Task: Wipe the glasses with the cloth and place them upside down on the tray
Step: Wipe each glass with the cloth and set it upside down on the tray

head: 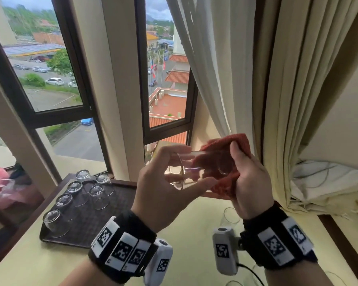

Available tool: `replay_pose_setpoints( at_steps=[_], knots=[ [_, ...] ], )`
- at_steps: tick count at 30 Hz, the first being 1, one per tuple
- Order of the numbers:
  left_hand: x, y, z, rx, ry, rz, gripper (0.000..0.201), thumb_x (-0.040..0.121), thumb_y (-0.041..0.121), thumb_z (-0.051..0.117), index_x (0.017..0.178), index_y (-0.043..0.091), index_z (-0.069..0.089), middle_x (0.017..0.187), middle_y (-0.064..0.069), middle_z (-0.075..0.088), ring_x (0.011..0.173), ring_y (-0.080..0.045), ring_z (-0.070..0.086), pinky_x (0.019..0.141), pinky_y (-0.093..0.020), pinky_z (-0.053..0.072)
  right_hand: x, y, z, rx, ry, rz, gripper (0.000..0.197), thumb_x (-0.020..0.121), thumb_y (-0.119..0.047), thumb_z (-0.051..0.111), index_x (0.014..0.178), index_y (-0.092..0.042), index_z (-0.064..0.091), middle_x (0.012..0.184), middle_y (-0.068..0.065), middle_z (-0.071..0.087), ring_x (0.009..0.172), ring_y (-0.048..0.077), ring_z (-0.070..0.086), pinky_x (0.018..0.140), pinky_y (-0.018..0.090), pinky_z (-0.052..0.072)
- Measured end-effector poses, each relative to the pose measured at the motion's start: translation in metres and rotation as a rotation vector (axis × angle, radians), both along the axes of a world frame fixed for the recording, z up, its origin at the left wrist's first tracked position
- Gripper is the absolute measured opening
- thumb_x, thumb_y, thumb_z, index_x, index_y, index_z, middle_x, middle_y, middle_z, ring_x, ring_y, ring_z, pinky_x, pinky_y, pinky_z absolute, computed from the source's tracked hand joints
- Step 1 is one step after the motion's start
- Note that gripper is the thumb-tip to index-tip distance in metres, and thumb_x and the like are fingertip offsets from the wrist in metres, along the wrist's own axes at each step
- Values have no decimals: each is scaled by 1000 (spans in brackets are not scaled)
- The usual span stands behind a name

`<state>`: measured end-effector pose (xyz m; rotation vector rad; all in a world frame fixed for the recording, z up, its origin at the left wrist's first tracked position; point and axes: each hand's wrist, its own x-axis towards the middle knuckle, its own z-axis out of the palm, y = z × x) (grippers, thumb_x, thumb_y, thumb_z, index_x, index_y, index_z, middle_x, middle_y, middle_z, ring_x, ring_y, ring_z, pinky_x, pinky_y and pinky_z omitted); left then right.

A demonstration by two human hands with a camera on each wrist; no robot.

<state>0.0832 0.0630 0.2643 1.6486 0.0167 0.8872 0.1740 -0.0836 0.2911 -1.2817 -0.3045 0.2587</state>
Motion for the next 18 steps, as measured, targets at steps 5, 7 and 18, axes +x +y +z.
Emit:
replay_pose_setpoints(
  at_steps=[5,7,18],
  knots=[
    [6,2,5,-83,-15,47,63,66,42,99,117,28,65,111,5,79,103,-17,79,80,-31,66,-17,8,-11,291,276,89,47,108,-41,44,125,-6,70,120,25,74,110,38,74,94,53,57],
    [9,3,6,-81,-1,69,59,66,43,94,115,31,64,109,11,79,102,-11,78,77,-24,64,-27,10,-22,236,181,80,48,102,-45,47,129,-11,68,111,17,78,103,29,77,85,42,60],
    [6,-5,-1,-59,22,45,63,64,43,96,117,28,65,109,7,77,104,-17,77,79,-27,65,3,4,-8,-41,-147,-32,43,101,-49,57,127,-18,71,120,7,77,108,31,74,101,50,55]
  ],
)
